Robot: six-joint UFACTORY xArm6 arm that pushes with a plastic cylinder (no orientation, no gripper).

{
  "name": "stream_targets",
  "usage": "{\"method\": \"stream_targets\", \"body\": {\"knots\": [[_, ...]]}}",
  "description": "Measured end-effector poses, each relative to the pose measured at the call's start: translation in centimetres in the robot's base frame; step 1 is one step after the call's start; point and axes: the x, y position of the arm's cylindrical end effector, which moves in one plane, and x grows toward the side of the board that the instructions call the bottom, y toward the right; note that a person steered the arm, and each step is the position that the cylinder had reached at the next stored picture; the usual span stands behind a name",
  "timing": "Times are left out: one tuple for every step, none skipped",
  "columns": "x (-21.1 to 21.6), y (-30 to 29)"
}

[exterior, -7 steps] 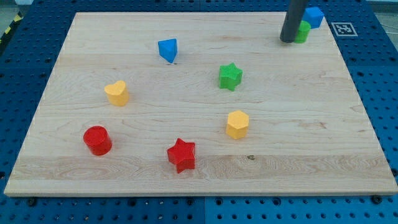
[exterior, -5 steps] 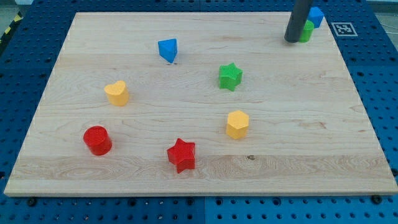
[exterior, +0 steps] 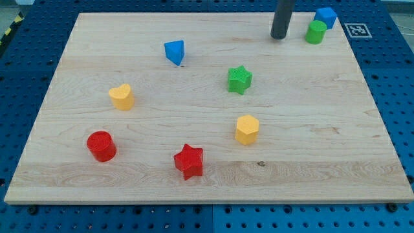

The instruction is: Slide green circle into blue cube

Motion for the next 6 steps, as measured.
{"method": "stream_targets", "body": {"knots": [[0.0,0.8],[0.0,3.1],[0.0,4.0],[0.0,5.8],[0.0,5.9],[0.0,6.7]]}}
